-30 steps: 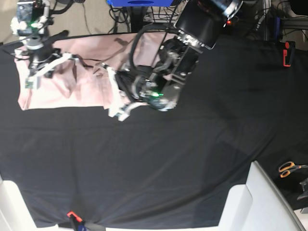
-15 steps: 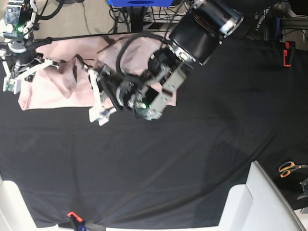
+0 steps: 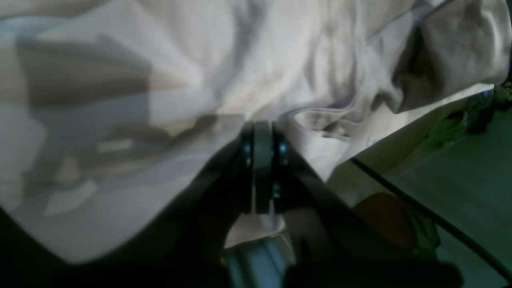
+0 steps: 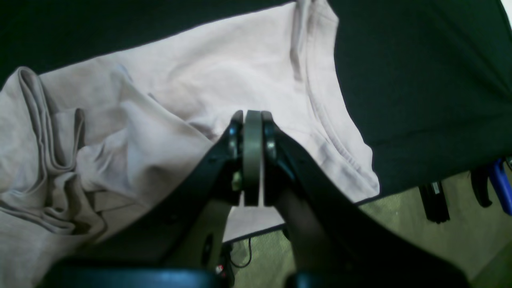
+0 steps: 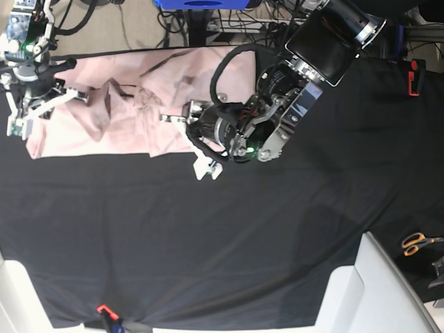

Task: Fold the T-shirt properly
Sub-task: 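Grasp the stack edge with the left gripper and fold it toward the right gripper, then release the shirt and raise the left gripper away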

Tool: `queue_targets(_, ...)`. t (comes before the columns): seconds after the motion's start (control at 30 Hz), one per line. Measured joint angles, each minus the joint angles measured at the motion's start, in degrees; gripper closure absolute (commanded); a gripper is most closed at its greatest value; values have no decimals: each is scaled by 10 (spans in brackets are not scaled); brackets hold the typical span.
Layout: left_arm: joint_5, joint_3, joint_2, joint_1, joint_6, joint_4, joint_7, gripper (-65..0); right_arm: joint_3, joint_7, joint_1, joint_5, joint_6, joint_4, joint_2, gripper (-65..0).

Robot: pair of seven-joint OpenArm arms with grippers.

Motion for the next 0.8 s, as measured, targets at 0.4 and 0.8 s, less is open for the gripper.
queue_targets(0.4,-2,49,21,-8,-1,-45,-2,0,0,-1,-2,0,0,0,0,-2)
queue_targets(0.8,-3,90,35,-20,-108,-47,0,0,0,0,-3,0,0,0,0,-2)
